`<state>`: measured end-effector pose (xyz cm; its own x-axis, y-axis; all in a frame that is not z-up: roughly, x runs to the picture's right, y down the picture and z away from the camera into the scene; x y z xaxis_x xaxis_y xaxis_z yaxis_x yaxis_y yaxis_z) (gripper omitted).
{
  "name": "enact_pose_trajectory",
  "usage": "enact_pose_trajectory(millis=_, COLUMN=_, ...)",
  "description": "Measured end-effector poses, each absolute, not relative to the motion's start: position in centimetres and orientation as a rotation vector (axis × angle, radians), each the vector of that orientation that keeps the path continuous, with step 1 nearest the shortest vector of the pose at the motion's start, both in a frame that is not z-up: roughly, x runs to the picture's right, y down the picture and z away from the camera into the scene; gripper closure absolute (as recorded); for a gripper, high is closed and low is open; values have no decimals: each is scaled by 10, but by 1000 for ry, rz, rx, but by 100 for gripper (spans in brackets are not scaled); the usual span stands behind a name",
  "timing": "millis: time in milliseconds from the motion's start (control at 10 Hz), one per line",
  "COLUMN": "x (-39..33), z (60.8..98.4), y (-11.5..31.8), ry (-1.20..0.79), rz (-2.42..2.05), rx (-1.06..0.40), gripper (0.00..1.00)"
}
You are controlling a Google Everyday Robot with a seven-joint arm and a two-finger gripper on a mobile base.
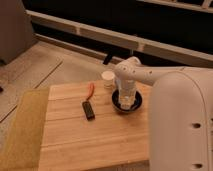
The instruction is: Place the bottle in the ceramic bowl
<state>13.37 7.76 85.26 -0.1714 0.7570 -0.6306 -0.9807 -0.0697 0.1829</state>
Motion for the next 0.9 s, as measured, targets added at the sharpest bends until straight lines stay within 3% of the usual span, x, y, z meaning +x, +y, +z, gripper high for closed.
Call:
enact_pose_trajectory(millis=500, x=134, z=852, y=77, ry=679, rz=1627, rx=-437, gripper=23)
enact_pose_trajectory(millis=900, x=134, z=852, y=77, ry=679, rz=1627, rx=-437, gripper=20)
